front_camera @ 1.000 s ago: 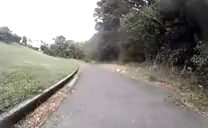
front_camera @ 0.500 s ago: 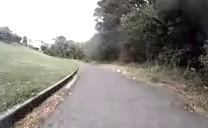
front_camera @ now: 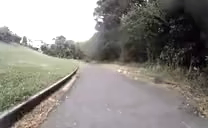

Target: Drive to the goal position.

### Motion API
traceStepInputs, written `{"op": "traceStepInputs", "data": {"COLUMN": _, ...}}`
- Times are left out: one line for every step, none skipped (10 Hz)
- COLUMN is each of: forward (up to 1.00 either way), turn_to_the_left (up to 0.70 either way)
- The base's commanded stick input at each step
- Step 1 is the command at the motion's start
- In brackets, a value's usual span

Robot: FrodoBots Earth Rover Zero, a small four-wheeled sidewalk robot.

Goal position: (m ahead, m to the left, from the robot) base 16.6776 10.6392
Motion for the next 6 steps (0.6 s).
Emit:
{"op": "traceStepInputs", "data": {"forward": 0.5, "turn_to_the_left": 0.0}}
{"op": "traceStepInputs", "data": {"forward": 0.5, "turn_to_the_left": 0.0}}
{"op": "traceStepInputs", "data": {"forward": 0.5, "turn_to_the_left": 0.0}}
{"op": "traceStepInputs", "data": {"forward": 0.5, "turn_to_the_left": 0.0}}
{"op": "traceStepInputs", "data": {"forward": 0.5, "turn_to_the_left": 0.0}}
{"op": "traceStepInputs", "data": {"forward": 0.5, "turn_to_the_left": 0.0}}
